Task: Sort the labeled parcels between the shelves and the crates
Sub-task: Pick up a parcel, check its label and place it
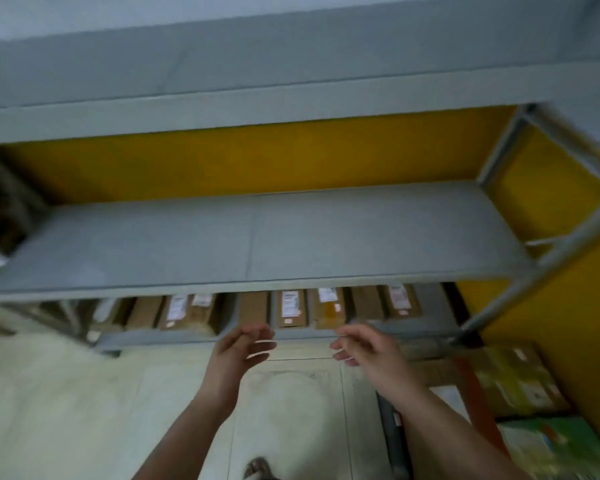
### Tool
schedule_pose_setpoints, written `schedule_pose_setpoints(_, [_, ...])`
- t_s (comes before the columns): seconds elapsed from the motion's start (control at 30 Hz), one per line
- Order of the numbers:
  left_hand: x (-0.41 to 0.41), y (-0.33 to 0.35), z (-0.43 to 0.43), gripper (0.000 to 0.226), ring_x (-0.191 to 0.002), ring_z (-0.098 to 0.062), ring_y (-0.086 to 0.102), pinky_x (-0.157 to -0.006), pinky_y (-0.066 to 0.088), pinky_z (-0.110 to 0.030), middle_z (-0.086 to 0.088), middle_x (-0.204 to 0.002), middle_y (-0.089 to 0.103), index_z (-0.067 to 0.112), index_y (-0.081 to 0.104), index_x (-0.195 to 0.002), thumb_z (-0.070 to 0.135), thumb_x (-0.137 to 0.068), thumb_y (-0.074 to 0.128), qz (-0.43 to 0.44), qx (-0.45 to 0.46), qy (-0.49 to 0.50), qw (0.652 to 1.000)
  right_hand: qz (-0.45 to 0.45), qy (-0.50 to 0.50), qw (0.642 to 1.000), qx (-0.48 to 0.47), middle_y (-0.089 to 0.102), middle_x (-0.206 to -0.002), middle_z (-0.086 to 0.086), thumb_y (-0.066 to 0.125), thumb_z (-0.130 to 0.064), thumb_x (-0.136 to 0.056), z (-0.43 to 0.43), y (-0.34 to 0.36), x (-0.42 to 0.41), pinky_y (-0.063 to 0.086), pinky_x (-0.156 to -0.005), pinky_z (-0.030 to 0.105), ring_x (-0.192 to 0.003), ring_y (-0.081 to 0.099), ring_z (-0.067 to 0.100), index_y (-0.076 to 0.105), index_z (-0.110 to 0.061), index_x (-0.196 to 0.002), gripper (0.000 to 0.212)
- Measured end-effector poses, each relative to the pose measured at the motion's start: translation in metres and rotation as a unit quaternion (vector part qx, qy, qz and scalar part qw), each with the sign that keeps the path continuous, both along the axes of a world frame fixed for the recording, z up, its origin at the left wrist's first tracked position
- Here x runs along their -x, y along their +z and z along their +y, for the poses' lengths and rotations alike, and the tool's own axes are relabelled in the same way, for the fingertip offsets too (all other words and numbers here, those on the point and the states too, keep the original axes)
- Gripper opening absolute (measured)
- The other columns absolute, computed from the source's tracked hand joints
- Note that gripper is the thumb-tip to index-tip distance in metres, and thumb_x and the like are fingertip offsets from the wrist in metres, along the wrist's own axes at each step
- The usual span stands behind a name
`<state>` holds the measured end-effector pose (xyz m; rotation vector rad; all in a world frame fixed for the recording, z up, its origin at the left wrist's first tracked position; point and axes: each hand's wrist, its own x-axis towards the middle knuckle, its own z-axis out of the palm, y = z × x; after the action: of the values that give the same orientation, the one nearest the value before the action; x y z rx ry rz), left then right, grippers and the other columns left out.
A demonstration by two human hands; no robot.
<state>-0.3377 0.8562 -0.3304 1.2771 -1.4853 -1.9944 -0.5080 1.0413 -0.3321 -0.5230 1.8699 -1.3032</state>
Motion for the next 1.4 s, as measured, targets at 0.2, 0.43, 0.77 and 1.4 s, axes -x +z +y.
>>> schedule_pose_setpoints(0.2, [-0.151, 0.006, -0.075, 0.024, -0.101, -0.033, 0.073, -0.088, 0.054, -0.041, -0.018, -0.108, 0.075, -0.001, 0.068, -0.113, 0.005, -0.100, 0.047, 0.001, 0.001, 0.141, 0.990, 0.006, 0.119, 0.993, 0.004, 0.076, -0.095, 0.003, 0.055, -0.009, -0.100, -0.136, 0.001, -0.096, 0.056, -0.075, 0.026, -0.086, 0.074, 0.022, 0.067, -0.014, -0.108, 0.015])
schedule_pose_setpoints(0.43, [-0.313, 0.018, -0.181, 0.028, -0.100, -0.032, 0.073, -0.086, 0.055, -0.039, -0.016, -0.108, 0.075, 0.000, 0.067, -0.114, 0.006, -0.104, 0.042, -0.029, 0.025, 0.217, 0.975, -0.035, 0.195, 0.980, 0.006, 0.076, -0.097, 0.002, 0.053, -0.015, -0.102, -0.283, -0.014, -0.232, 0.057, -0.079, 0.029, -0.085, 0.074, 0.018, 0.066, -0.017, -0.107, 0.015])
schedule_pose_setpoints(0.77, [-0.404, -0.019, -0.323, 0.026, -0.104, -0.032, 0.071, -0.096, 0.055, -0.047, -0.011, -0.107, 0.076, 0.004, 0.068, -0.114, 0.008, -0.104, 0.044, -0.069, -0.001, 0.256, 0.964, -0.053, 0.263, 0.962, -0.057, 0.077, -0.097, 0.002, 0.052, -0.014, -0.102, -0.441, -0.046, -0.316, 0.060, -0.084, 0.033, -0.087, 0.074, 0.015, 0.067, -0.019, -0.107, 0.017])
schedule_pose_setpoints(1.4, [-0.450, -0.404, -0.615, 0.015, -0.102, -0.025, 0.068, -0.091, 0.053, -0.042, -0.004, -0.105, 0.074, 0.016, 0.070, -0.100, 0.014, -0.088, 0.061, -0.187, -0.128, 0.264, 0.938, -0.051, 0.287, 0.908, -0.301, 0.074, -0.101, 0.005, 0.056, -0.022, -0.100, -0.775, -0.456, -0.388, 0.061, -0.084, 0.037, -0.091, 0.073, 0.020, 0.067, -0.015, -0.107, 0.014])
